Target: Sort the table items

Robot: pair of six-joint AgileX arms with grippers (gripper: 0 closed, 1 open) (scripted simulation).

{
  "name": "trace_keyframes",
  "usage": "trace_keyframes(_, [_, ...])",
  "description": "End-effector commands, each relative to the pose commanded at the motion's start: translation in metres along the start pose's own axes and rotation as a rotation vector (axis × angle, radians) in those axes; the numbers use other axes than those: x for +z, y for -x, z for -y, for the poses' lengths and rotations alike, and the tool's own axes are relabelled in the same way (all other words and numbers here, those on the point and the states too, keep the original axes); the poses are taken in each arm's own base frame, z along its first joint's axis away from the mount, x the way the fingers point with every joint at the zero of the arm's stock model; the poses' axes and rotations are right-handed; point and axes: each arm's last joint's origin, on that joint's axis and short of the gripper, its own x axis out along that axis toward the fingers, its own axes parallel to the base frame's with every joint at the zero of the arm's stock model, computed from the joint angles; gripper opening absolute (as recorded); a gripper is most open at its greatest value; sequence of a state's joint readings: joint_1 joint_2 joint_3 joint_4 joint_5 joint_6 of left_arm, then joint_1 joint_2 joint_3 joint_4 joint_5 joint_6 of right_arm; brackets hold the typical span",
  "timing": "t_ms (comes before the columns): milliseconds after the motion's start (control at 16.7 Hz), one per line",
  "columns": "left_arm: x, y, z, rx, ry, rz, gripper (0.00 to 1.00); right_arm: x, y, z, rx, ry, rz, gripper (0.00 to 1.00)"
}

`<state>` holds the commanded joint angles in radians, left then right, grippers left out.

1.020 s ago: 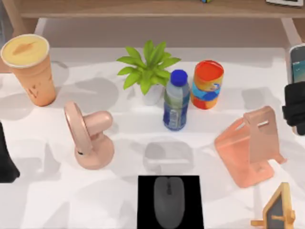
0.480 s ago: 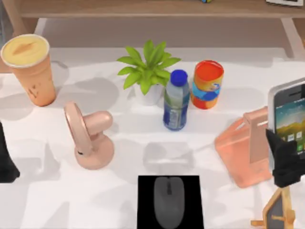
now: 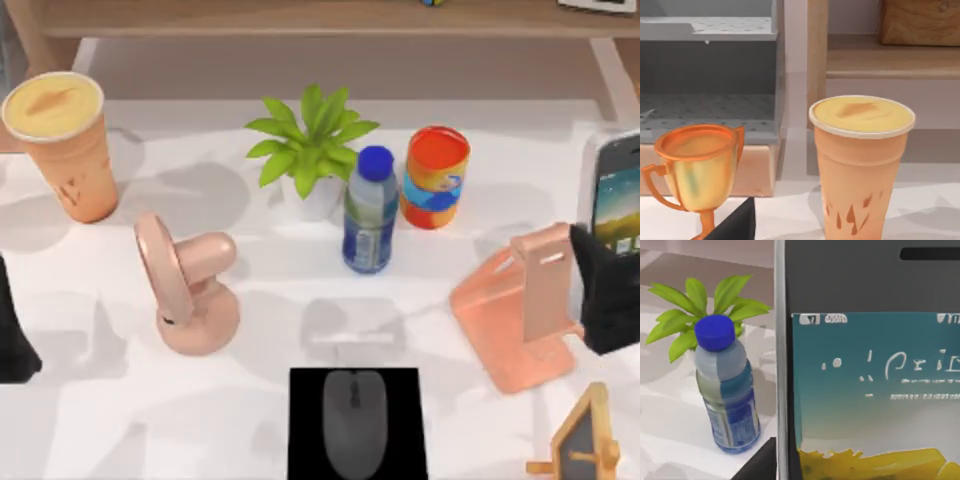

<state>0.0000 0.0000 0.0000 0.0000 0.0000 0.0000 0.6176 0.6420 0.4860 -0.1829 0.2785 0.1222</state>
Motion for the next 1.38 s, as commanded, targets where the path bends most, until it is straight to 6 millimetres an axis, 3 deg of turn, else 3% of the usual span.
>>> trace_keyframes(240, [0.0,0.0,0.0,0.0,0.0,0.0,1.0,0.053,0.017,0.004,-0.022,-0.069,0.232,0.0])
trace_keyframes(420, [0.0,0.0,0.0,0.0,0.0,0.0,1.0,0.061,0.008,0.003,-0.027,-0.069,0.27,0.0])
trace_keyframes(540, [0.0,0.0,0.0,0.0,0.0,0.0,1.0,0.047,-0.01,0.001,-0.018,-0.044,0.209,0.0])
trace_keyframes(780, [0.0,0.0,0.0,0.0,0.0,0.0,1.0,-0.011,-0.043,-0.003,0.007,0.021,-0.023,0.0])
trace_keyframes(900, [0.0,0.0,0.0,0.0,0.0,0.0,1.0,-0.03,-0.052,-0.002,0.014,0.037,-0.098,0.0])
trace_keyframes(1200, [0.0,0.0,0.0,0.0,0.0,0.0,1.0,-0.034,-0.055,-0.002,0.016,0.039,-0.109,0.0])
trace_keyframes(1380, [0.0,0.0,0.0,0.0,0.0,0.0,1.0,-0.034,-0.055,-0.002,0.016,0.039,-0.109,0.23])
